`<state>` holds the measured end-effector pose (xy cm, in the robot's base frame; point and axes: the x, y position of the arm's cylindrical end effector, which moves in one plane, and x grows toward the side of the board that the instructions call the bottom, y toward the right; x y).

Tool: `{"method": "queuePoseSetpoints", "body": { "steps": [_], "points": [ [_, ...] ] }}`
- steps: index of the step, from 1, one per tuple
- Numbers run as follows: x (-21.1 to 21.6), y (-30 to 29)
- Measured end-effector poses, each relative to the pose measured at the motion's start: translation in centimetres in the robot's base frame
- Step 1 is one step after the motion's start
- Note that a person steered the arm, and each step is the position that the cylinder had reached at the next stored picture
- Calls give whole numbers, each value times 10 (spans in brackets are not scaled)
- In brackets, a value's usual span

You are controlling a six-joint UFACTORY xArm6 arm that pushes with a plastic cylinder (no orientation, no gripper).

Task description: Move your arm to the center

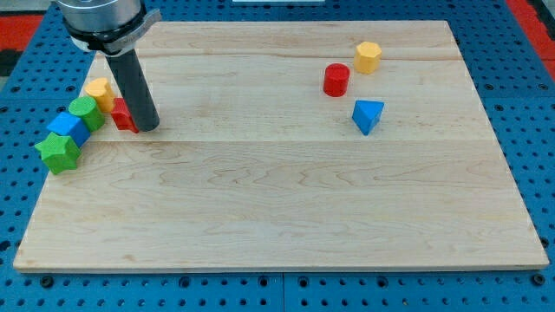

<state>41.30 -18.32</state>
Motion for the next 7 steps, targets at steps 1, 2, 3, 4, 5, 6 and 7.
{"method": "queuePoseSetpoints", "body": {
  "steps": [1,2,3,4,5,6,7],
  "points": [
    [-6,-9],
    [-10,-8],
    [-10,5],
    [-15,33],
    [-30,59],
    [-46,70],
    [-60,71]
  ]
}}
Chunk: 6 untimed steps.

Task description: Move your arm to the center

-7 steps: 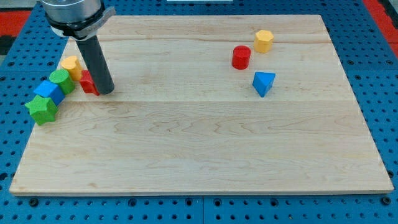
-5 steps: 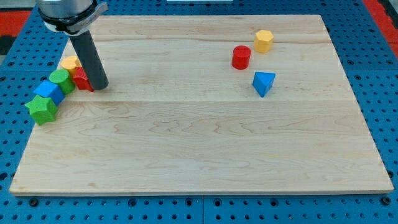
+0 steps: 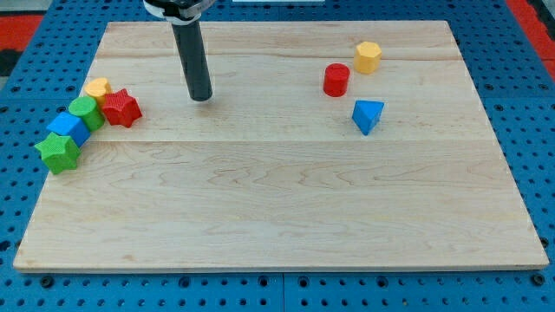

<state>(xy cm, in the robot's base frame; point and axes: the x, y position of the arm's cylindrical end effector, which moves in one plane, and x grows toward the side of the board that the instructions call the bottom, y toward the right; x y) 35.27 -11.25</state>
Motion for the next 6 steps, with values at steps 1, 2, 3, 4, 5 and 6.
{"method": "queuePoseSetpoints", "body": {
  "steps": [1,2,3,4,5,6],
  "points": [
    [-4,0],
    [-4,0],
    [-4,9],
    [0,31],
    [18,49],
    [26,67]
  ]
}}
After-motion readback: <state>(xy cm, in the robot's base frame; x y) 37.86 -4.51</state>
